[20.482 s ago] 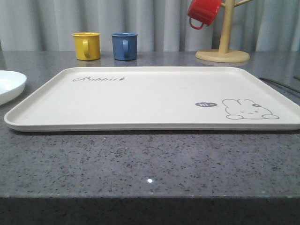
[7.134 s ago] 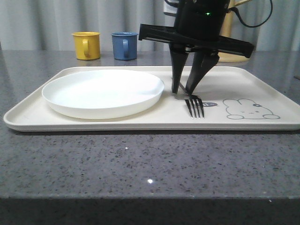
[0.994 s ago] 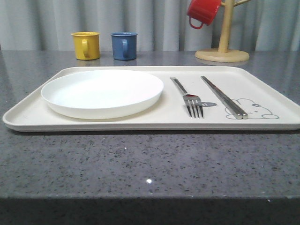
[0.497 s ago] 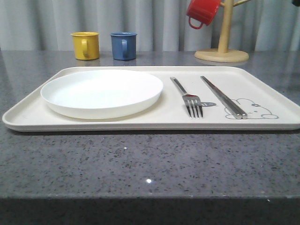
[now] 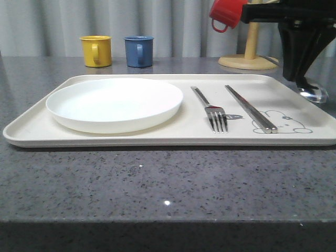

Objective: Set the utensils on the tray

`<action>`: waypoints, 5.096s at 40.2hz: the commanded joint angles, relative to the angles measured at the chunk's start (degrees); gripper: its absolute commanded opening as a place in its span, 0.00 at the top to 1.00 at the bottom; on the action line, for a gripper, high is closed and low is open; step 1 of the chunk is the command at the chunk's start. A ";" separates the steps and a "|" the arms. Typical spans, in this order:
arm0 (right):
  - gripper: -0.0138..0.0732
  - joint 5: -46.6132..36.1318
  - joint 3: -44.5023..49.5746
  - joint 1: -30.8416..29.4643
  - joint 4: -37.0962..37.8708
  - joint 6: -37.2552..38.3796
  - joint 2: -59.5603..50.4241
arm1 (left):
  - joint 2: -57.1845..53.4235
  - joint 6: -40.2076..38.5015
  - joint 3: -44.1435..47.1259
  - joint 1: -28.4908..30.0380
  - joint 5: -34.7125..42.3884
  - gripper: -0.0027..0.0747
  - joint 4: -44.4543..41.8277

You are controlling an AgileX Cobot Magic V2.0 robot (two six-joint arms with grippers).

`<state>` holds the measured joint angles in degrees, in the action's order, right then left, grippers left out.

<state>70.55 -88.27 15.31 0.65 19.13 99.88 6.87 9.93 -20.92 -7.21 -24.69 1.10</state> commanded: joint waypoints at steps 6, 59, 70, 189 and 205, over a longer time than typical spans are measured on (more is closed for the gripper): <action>0.92 5.98 -0.27 -0.13 -1.03 0.21 -0.09 | 0.73 -0.13 -1.58 -0.48 4.81 0.99 0.59; 0.92 0.93 -1.75 -0.13 2.23 -5.04 -19.68 | 0.73 -0.13 -1.58 -0.48 4.81 0.99 0.59; 0.92 -23.04 20.48 -0.13 4.02 -7.96 -39.16 | 0.73 -0.13 -1.58 -0.48 4.81 0.99 0.59; 0.92 -50.18 67.49 -0.13 6.83 -8.02 -92.18 | -8.53 -0.13 21.26 3.05 21.06 0.99 3.84; 0.92 -50.89 68.27 -0.26 7.69 -8.15 -92.18 | -8.53 -0.13 21.26 3.05 21.06 0.99 3.84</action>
<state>24.74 -19.19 15.31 6.87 11.70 7.11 -0.34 9.93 0.58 -4.30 -7.92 4.30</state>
